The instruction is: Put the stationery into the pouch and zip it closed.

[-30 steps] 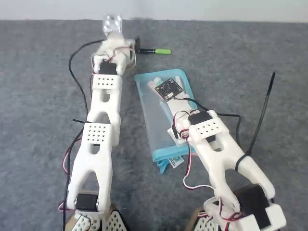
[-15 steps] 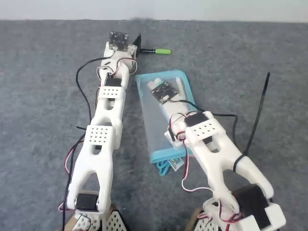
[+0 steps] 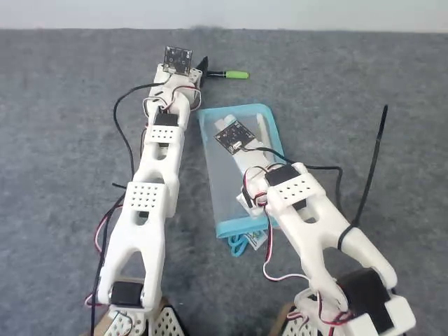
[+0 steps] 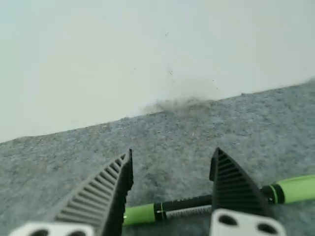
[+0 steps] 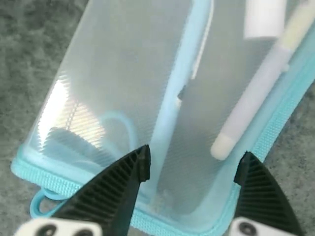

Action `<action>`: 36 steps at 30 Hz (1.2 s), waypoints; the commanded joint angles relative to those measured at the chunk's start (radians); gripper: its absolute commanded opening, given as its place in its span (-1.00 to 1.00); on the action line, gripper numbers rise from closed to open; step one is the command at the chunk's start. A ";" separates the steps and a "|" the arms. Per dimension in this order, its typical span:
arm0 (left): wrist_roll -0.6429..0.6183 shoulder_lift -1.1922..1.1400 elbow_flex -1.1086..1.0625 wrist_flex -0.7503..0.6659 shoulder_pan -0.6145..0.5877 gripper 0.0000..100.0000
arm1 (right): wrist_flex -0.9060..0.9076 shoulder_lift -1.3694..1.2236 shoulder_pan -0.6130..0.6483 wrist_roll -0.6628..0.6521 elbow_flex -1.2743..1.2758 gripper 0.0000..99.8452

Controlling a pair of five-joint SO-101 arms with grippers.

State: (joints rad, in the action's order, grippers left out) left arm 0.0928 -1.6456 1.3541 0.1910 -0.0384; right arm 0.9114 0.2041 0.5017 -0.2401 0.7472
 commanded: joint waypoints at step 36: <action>0.137 0.304 0.203 0.638 -0.021 -0.51 | 0.022 0.012 0.025 0.002 0.002 -0.41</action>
State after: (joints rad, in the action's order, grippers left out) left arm 0.2984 -1.3004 1.5581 1.0994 -0.0322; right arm 0.9145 0.2041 0.5017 -0.2401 0.7472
